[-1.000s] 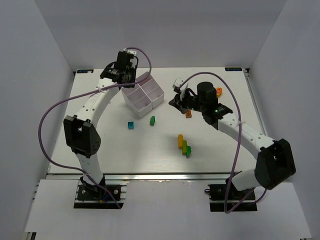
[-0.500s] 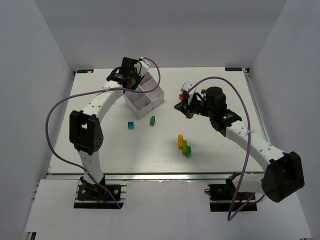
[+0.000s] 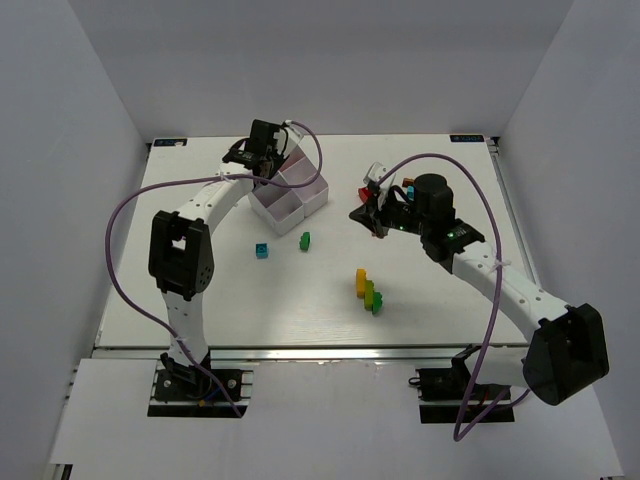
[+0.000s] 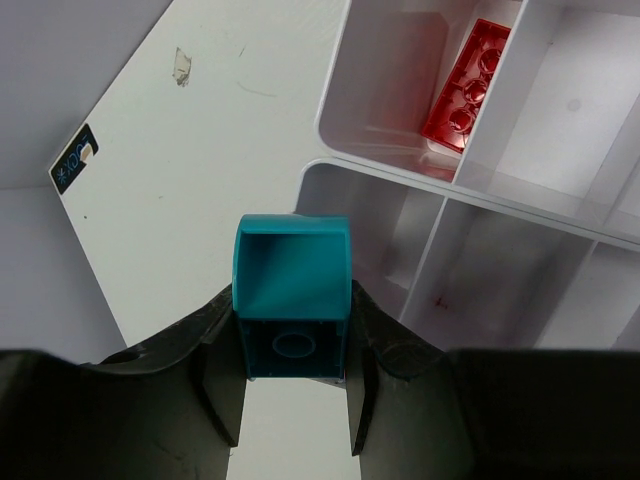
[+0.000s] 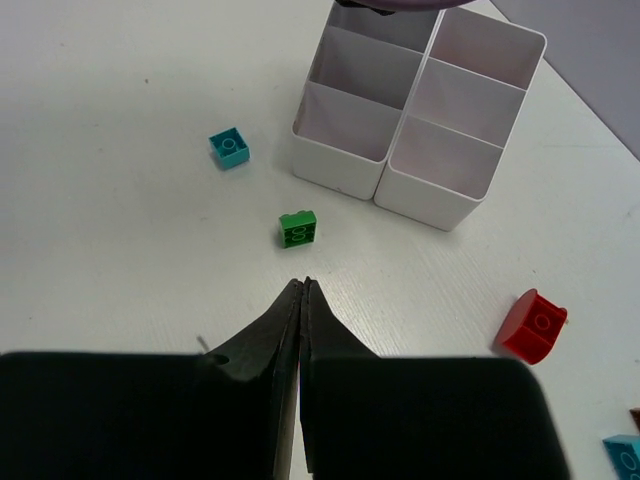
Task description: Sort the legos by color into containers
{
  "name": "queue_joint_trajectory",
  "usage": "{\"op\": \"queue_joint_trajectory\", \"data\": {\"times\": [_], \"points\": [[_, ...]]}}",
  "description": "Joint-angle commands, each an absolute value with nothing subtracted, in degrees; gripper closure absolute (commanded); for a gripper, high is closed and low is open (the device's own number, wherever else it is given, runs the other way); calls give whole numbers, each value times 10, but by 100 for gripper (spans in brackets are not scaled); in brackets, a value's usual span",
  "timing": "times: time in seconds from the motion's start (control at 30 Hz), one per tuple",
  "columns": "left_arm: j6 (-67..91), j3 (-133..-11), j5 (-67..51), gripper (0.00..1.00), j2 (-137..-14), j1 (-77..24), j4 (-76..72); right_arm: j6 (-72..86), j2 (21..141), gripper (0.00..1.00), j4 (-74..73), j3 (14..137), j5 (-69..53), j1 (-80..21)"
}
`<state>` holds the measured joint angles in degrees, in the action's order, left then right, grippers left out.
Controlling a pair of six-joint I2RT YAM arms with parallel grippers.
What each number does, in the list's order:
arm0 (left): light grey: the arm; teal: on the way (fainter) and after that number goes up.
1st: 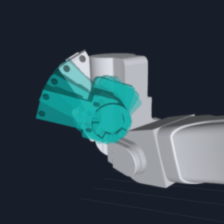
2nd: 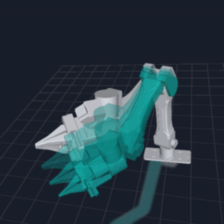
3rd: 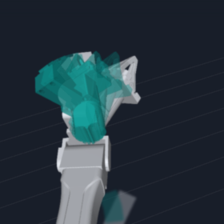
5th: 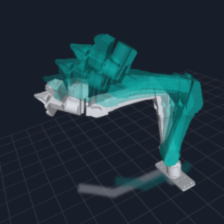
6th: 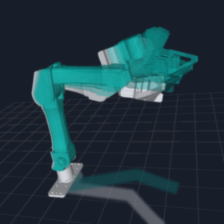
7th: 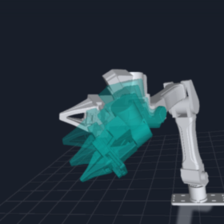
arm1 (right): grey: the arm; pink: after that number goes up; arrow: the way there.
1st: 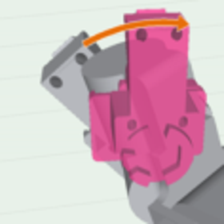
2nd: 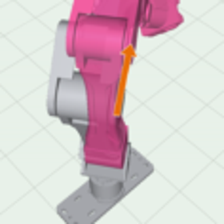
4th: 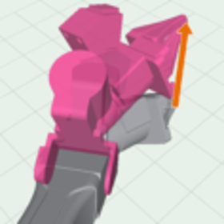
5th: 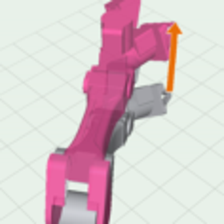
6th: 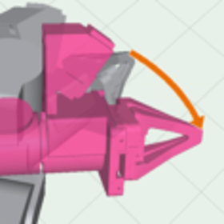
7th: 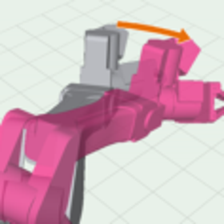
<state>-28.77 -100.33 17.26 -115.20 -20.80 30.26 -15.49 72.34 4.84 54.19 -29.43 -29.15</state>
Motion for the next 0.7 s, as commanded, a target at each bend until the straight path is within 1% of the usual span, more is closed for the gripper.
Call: {"op": "queue_joint_trajectory", "data": {"times": [0.0, 0.13, 0.17, 0.23, 0.37, 0.4, 0.43, 0.67], "points": [[-296, -1023, 178, 82, -1138, -208, 292, -148, 708, 97, 64, 533, -308, -285], [-292, -1010, 169, 77, -1131, -208, 296, -146, 708, 97, 67, 532, -310, -282], [-290, -1007, 166, 69, -1129, -208, 296, -146, 709, 97, 67, 532, -310, -282], [-288, -999, 163, 61, -1126, -208, 297, -145, 709, 97, 69, 532, -311, -280], [-285, -997, 157, 59, -1123, -208, 301, -145, 711, 96, 70, 531, -312, -279], [-284, -998, 155, 45, -1124, -208, 303, -144, 711, 96, 71, 529, -313, -279], [-284, -998, 154, 40, -1123, -208, 304, -144, 711, 96, 72, 528, -314, -279], [-285, -1002, 160, 39, -1117, -208, 308, -142, 705, 96, 73, 523, -319, -272]]}}
